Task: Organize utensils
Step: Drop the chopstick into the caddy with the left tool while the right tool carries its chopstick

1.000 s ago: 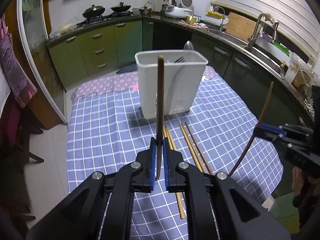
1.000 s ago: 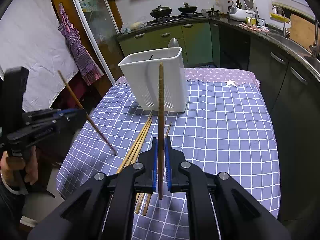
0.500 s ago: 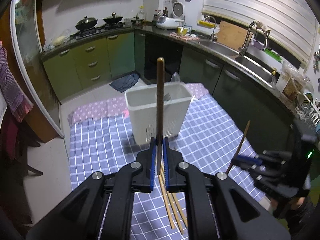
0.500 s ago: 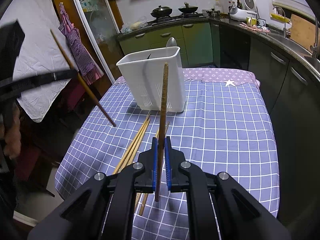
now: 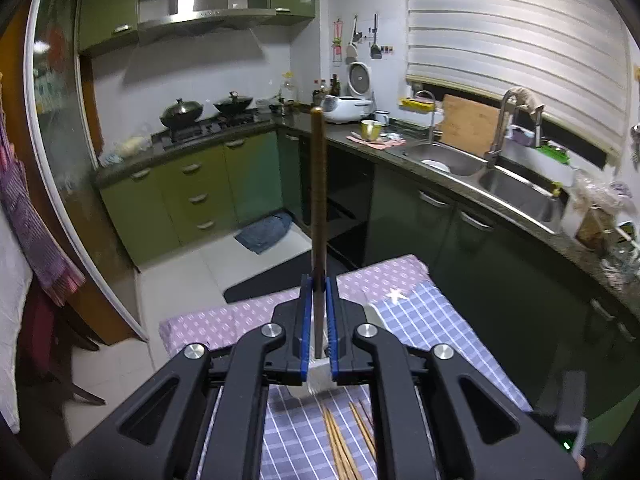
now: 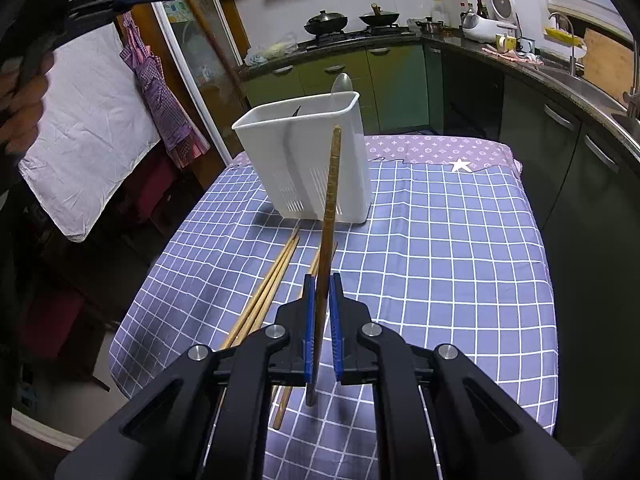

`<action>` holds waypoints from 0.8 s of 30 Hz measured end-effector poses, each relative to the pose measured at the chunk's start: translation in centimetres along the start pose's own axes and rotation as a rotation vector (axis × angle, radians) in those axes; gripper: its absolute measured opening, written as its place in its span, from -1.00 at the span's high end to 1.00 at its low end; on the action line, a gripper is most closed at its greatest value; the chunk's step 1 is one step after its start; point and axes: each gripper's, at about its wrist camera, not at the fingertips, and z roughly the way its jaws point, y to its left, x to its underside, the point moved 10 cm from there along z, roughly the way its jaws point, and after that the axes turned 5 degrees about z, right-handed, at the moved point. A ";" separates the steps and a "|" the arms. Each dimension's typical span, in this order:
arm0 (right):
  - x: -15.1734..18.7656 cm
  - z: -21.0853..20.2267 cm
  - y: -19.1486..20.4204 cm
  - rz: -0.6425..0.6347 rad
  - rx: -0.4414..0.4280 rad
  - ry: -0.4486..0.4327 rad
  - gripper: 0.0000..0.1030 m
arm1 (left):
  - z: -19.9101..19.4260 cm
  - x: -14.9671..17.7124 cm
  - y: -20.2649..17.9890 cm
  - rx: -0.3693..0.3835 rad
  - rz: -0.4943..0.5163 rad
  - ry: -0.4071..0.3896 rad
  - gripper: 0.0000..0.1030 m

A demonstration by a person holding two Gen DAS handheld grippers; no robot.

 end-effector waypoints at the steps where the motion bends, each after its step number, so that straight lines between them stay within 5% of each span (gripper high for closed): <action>1: 0.0 0.0 0.0 0.000 0.000 0.001 0.85 | 0.8 0.0 0.1 -0.014 0.004 0.005 0.86; 14: -0.8 -0.7 0.3 -0.005 -0.015 -0.006 0.85 | 9.3 6.7 1.3 -0.001 -0.054 0.199 0.82; 17: -2.1 -1.1 0.9 0.000 -0.036 -0.027 0.85 | 9.3 7.8 1.3 0.008 -0.060 0.211 0.58; 24: -8.4 -2.7 2.5 0.021 -0.088 -0.125 0.85 | 5.8 8.4 1.9 0.030 -0.099 0.163 0.44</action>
